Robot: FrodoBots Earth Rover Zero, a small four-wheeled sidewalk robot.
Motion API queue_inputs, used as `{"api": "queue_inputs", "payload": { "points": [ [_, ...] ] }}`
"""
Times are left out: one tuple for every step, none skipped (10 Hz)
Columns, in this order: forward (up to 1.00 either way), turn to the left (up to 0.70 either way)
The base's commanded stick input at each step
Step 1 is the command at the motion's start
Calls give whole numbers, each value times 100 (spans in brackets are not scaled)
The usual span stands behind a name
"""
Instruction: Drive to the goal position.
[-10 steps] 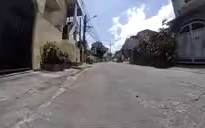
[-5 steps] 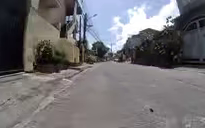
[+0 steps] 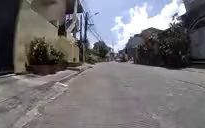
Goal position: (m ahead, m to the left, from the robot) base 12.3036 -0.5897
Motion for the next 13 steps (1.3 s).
{"api": "queue_inputs", "payload": {
  "points": [
    [100,-35],
    [100,-22],
    [100,-4],
    [100,0],
    [100,0],
    [100,0],
    [100,0],
    [100,0],
    [100,0],
    [100,0],
    [100,0],
    [100,0],
    [100,0]
  ]
}}
